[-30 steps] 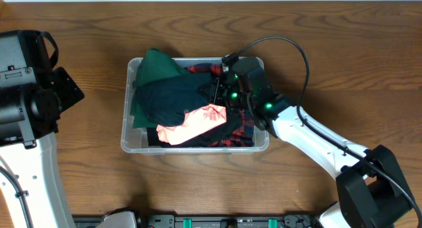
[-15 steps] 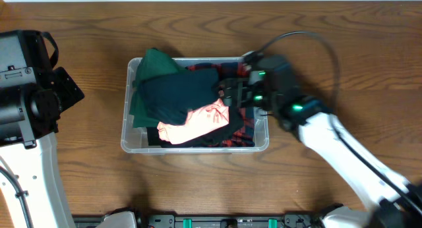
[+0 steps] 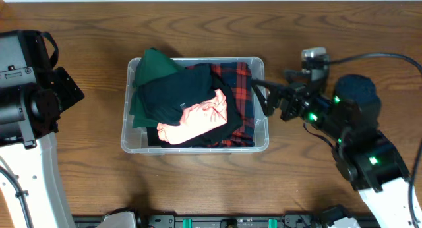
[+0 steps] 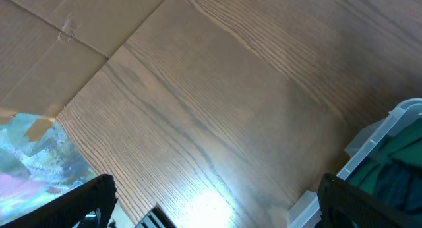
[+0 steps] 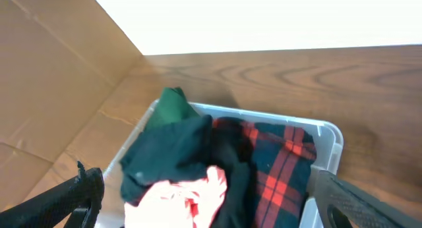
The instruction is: Pack container
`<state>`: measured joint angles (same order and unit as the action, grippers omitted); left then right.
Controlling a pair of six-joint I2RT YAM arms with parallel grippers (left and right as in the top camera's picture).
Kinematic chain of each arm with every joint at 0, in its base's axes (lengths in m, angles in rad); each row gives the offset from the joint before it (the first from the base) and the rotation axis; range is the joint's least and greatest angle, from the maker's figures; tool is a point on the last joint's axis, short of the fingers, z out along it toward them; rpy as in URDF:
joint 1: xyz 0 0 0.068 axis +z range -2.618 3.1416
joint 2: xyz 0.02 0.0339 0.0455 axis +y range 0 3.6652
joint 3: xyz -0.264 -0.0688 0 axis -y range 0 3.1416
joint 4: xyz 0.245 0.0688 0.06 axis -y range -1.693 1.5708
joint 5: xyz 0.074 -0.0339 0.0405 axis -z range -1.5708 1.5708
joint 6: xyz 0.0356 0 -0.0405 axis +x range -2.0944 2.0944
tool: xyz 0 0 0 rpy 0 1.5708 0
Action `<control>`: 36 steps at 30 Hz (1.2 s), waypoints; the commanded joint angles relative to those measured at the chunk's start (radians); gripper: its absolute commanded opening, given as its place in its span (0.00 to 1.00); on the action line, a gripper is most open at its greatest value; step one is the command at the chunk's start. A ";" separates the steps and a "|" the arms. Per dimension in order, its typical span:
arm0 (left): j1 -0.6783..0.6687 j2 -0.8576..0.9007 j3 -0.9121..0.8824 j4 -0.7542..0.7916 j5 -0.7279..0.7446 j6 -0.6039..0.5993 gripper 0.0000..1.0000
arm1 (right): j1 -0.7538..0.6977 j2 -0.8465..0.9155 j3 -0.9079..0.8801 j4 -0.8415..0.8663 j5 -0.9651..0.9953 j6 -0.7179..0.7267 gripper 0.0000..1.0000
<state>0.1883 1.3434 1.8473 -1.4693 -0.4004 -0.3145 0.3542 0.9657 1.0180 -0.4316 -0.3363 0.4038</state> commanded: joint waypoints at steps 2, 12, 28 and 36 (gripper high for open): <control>0.004 -0.007 0.000 -0.003 -0.019 -0.005 0.98 | -0.008 -0.049 -0.004 -0.119 -0.004 -0.028 0.99; 0.004 -0.007 0.000 -0.003 -0.019 -0.005 0.98 | -0.027 -0.149 -0.004 -0.117 0.104 -0.250 0.99; 0.004 -0.007 0.000 -0.003 -0.019 -0.005 0.98 | -0.210 -0.402 -0.047 -0.268 0.180 -0.465 0.99; 0.004 -0.007 0.000 -0.003 -0.019 -0.005 0.98 | -0.321 -0.617 -0.284 -0.273 0.182 -0.465 0.99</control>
<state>0.1883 1.3434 1.8469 -1.4693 -0.4004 -0.3145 0.0559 0.4049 0.8181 -0.7208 -0.1673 -0.0414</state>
